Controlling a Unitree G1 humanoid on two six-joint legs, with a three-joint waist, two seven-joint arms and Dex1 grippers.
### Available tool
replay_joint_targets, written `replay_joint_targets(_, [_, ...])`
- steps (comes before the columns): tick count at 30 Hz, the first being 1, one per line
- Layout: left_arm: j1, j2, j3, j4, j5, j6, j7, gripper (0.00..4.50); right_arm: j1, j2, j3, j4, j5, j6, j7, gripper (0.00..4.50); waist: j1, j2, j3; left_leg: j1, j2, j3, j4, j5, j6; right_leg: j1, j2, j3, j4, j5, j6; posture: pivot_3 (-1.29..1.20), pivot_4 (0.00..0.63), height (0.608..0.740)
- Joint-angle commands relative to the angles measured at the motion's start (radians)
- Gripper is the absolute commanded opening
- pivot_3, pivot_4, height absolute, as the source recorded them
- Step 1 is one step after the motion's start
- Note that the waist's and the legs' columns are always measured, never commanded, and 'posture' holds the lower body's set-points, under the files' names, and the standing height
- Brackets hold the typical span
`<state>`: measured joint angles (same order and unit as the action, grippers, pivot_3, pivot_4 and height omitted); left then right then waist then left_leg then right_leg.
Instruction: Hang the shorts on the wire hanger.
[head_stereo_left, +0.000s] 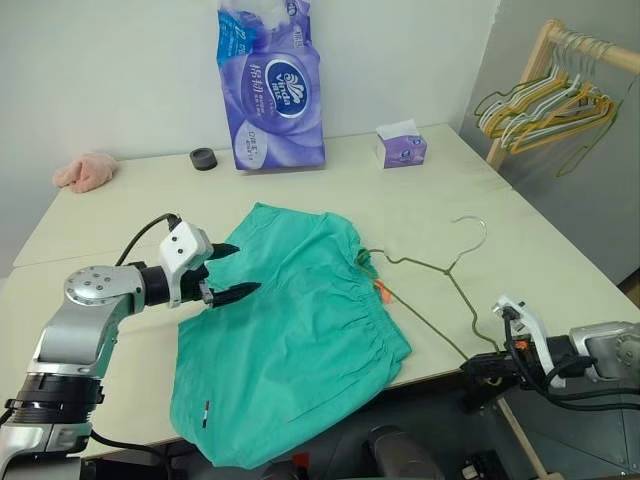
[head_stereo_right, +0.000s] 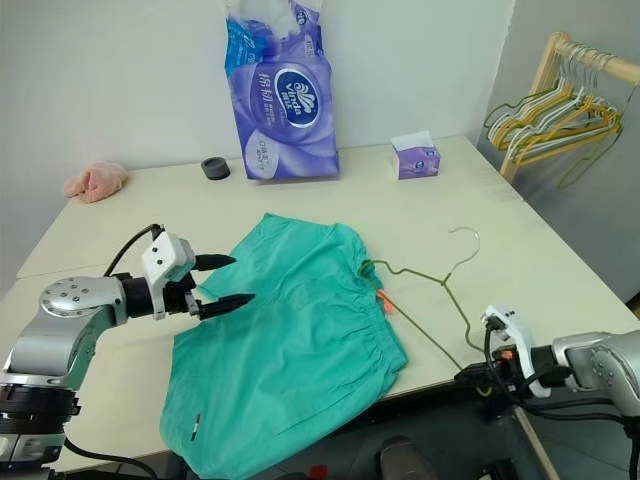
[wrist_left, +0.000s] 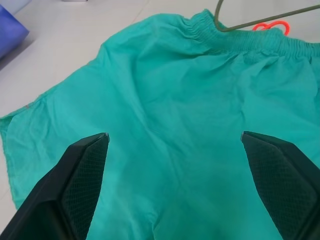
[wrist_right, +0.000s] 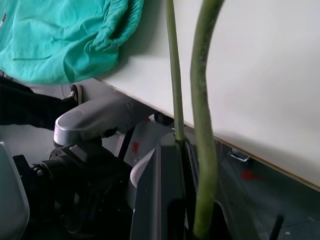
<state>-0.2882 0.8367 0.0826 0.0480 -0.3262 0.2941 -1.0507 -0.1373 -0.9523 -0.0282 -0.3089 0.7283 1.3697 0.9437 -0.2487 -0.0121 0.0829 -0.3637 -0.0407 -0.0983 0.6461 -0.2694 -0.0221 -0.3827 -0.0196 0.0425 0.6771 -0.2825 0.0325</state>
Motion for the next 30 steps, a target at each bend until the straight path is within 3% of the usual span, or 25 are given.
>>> replay_joint_targets(1, [-0.02,0.007,0.026,-0.009,0.003,-0.022,0.006,4.47,-0.016,0.007,0.016,0.001,0.002,-0.018,-0.012,0.0,0.0,0.0,0.0,0.0,0.0,0.0,0.0,0.0,0.0,0.0,0.0,0.0,0.0,0.0,0.0,-0.31,0.061,0.74])
replay_joint_targets(13, [-0.003,0.003,0.022,-0.017,0.012,-0.036,0.003,4.47,-0.026,-0.018,-0.064,0.123,0.022,-0.038,-0.007,0.0,0.0,0.0,0.0,0.0,0.0,0.0,0.0,0.0,0.0,0.0,0.0,0.0,0.0,0.0,0.0,-0.31,0.051,0.74])
replay_joint_targets(21, [-0.001,0.004,0.013,-0.019,0.017,-0.041,-0.006,4.47,0.064,-0.03,-0.12,0.096,0.049,-0.018,0.0,0.0,0.0,0.0,0.0,0.0,0.0,0.0,0.0,0.0,0.0,0.0,0.0,0.0,0.0,0.0,0.0,-0.31,0.051,0.74])
replay_joint_targets(30, [-0.011,0.001,0.006,-0.012,0.023,-0.045,-0.012,4.47,0.046,-0.007,-0.106,0.059,0.078,-0.002,-0.012,0.0,0.0,0.0,0.0,0.0,0.0,0.0,0.0,0.0,0.0,0.0,0.0,0.0,0.0,0.0,0.0,-0.32,0.048,0.74])
